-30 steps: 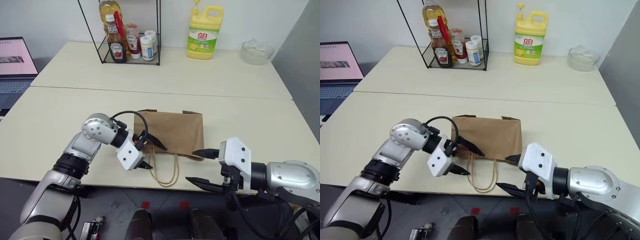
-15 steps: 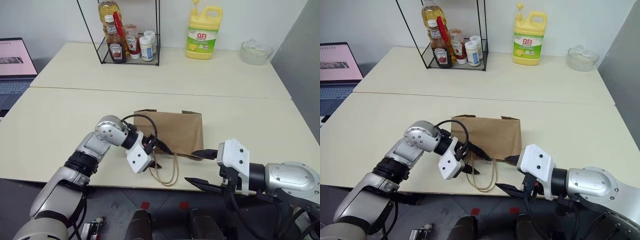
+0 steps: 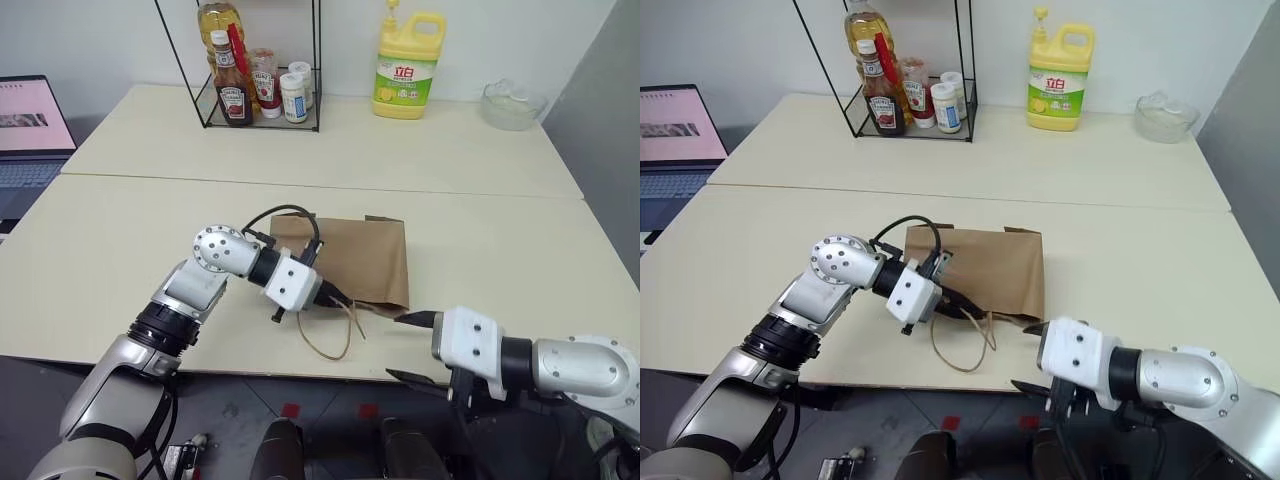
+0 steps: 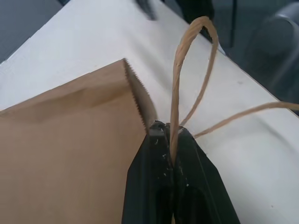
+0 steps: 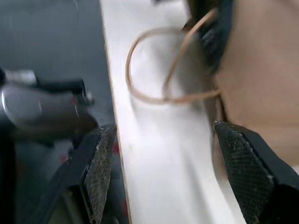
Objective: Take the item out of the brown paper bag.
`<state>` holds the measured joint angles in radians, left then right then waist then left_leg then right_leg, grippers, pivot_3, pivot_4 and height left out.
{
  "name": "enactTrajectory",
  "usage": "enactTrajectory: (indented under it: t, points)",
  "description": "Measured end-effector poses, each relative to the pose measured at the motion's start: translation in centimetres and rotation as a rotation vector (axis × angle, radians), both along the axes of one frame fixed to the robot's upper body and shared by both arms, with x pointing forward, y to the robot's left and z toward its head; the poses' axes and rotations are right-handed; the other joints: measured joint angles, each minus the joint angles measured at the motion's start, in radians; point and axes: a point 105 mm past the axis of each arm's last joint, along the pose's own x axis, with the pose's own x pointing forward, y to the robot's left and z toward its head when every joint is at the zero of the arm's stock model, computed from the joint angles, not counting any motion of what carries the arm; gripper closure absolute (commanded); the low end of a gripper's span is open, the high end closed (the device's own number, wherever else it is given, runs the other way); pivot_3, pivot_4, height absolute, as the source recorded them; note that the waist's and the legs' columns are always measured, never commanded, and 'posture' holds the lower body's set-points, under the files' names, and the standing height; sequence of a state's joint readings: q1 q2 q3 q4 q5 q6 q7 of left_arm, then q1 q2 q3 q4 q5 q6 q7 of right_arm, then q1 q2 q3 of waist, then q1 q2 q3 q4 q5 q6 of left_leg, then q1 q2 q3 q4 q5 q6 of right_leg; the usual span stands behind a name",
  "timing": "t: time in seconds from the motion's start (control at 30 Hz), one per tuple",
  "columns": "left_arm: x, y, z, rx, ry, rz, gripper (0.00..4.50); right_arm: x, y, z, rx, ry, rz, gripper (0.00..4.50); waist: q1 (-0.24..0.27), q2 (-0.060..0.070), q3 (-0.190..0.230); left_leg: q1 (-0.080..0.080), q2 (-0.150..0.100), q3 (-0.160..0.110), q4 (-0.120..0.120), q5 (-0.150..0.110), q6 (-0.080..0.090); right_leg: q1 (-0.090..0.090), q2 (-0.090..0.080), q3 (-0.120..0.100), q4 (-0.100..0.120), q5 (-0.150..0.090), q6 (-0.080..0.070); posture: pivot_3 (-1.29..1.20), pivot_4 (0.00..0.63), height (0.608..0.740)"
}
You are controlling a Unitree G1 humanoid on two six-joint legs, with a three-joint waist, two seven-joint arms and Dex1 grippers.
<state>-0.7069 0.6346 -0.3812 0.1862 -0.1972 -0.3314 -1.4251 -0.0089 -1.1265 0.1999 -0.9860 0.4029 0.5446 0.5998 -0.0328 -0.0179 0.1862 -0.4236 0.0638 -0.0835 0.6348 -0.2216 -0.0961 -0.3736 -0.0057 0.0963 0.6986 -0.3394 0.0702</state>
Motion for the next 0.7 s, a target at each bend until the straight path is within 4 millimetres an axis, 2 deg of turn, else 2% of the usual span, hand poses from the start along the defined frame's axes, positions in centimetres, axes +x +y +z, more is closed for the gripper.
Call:
enactTrajectory:
  t: [0.13, 0.37, 0.5, 0.7]
  points:
    - [-0.4, 0.2, -0.9, -0.007, 0.043, 0.019, 4.47, 0.8, -0.2, -1.0, -0.061, -0.201, 0.097, 1.02, -0.001, 0.0, 0.0, 0.003, 0.0, 0.001, 0.0, 0.0, 0.0, 0.001, 0.0, 0.0, 0.0, 0.0, 0.0, 0.0, 0.15, 0.74]
    - [-0.2, 0.3, -1.0, -0.024, 0.048, 0.039, 4.47, 0.9, 2.0, -1.7, -0.013, -0.461, 0.281, 1.02, 0.0, 0.0, 0.0, 0.004, 0.0, 0.001, -0.001, 0.0, 0.0, 0.004, 0.0, 0.001, 0.0, 0.0, 0.0, 0.0, 0.15, 0.74]
    - [0.1, 0.7, -1.4, -0.028, 0.065, 0.06, 4.47, -0.3, 1.5, -3.4, -0.019, -0.459, 0.33, 1.02, 0.003, 0.0, 0.0, 0.005, 0.0, 0.001, -0.001, 0.0, 0.0, 0.004, 0.0, 0.001, -0.001, 0.0, 0.0, 0.0, 0.15, 0.74]
    - [0.3, 0.4, -1.7, -0.043, 0.078, 0.062, 4.47, -1.1, 2.0, -4.0, -0.004, -0.496, 0.389, 1.02, 0.001, 0.0, 0.0, 0.007, 0.0, 0.001, -0.001, 0.0, 0.0, 0.006, 0.0, 0.001, 0.0, 0.0, 0.0, 0.0, 0.15, 0.74]
